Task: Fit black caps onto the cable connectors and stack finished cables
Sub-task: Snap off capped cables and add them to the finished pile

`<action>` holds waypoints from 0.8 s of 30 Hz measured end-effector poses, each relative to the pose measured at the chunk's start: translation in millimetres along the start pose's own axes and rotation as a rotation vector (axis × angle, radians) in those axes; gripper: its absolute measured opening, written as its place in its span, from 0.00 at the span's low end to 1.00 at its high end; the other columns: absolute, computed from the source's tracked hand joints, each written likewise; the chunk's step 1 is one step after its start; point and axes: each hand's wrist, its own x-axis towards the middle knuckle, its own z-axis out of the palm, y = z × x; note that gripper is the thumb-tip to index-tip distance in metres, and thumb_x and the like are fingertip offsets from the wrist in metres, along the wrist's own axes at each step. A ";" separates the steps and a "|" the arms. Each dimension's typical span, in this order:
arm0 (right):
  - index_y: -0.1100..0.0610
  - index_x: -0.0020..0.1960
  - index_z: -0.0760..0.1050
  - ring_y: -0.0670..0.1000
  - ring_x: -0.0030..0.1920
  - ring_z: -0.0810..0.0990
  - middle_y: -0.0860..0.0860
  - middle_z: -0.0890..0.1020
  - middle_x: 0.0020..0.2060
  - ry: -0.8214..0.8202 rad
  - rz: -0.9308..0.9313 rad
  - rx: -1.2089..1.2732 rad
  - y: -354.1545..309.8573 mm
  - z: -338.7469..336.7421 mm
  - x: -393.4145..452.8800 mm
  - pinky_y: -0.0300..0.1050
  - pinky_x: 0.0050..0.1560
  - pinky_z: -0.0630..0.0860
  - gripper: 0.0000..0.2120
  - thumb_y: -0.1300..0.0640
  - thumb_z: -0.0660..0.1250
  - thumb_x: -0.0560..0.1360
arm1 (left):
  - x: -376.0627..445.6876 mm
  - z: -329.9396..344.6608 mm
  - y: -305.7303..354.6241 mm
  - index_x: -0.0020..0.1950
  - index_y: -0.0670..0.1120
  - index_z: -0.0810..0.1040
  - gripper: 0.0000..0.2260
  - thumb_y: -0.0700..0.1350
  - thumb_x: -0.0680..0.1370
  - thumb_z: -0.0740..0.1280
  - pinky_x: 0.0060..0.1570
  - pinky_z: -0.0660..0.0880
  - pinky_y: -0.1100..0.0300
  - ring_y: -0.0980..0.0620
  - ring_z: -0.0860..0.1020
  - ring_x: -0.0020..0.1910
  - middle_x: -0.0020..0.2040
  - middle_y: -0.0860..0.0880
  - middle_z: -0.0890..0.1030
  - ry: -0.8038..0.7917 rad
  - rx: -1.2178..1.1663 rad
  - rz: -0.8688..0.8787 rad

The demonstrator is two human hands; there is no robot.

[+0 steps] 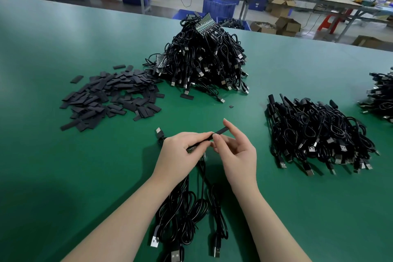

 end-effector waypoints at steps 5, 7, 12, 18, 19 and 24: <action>0.38 0.62 0.74 0.44 0.46 0.85 0.46 0.87 0.42 -0.030 0.001 0.020 -0.7 -0.7 -0.7 0.38 0.55 0.79 0.20 0.60 0.71 0.77 | -1.4 -0.2 -1.4 0.53 0.51 0.85 0.11 0.40 0.73 0.75 0.49 0.75 0.71 0.65 0.81 0.47 0.45 0.62 0.84 0.040 -0.029 -0.046; 0.37 0.62 0.73 0.44 0.45 0.85 0.46 0.87 0.41 -0.039 -0.002 -0.010 -0.7 0.2 -1.0 0.37 0.54 0.79 0.20 0.59 0.70 0.77 | -2.6 -0.3 -2.6 0.53 0.51 0.85 0.11 0.40 0.72 0.75 0.49 0.76 0.70 0.64 0.82 0.46 0.44 0.63 0.83 0.048 -0.064 -0.089; 0.37 0.64 0.72 0.45 0.47 0.85 0.47 0.87 0.42 -0.058 -0.011 -0.045 -0.7 0.8 -0.4 0.39 0.54 0.80 0.20 0.58 0.69 0.79 | -2.0 0.6 -1.5 0.51 0.51 0.86 0.09 0.40 0.74 0.74 0.49 0.78 0.65 0.63 0.82 0.46 0.45 0.59 0.85 0.014 -0.062 -0.072; 0.34 0.66 0.68 0.41 0.47 0.84 0.43 0.87 0.43 -0.082 -0.028 -0.115 0.2 1.2 -2.3 0.28 0.46 0.74 0.24 0.57 0.68 0.79 | -1.3 -1.7 -2.8 0.49 0.59 0.85 0.13 0.39 0.74 0.73 0.49 0.78 0.64 0.61 0.82 0.46 0.44 0.63 0.84 0.000 -0.018 -0.069; 0.34 0.67 0.66 0.40 0.48 0.84 0.41 0.86 0.45 -0.086 -0.006 -0.107 0.2 1.8 -3.0 0.27 0.47 0.74 0.25 0.57 0.69 0.78 | -1.0 -1.9 -3.6 0.49 0.57 0.85 0.12 0.39 0.74 0.73 0.49 0.77 0.65 0.62 0.82 0.47 0.43 0.63 0.84 0.021 -0.020 -0.068; 0.40 0.52 0.81 0.40 0.46 0.83 0.39 0.86 0.43 -0.146 -0.013 -0.211 1.4 8.8 -5.6 0.35 0.47 0.76 0.08 0.53 0.69 0.78 | 0.9 -1.7 -5.8 0.52 0.52 0.86 0.15 0.34 0.72 0.71 0.50 0.74 0.73 0.65 0.80 0.49 0.45 0.66 0.82 0.044 0.026 -0.034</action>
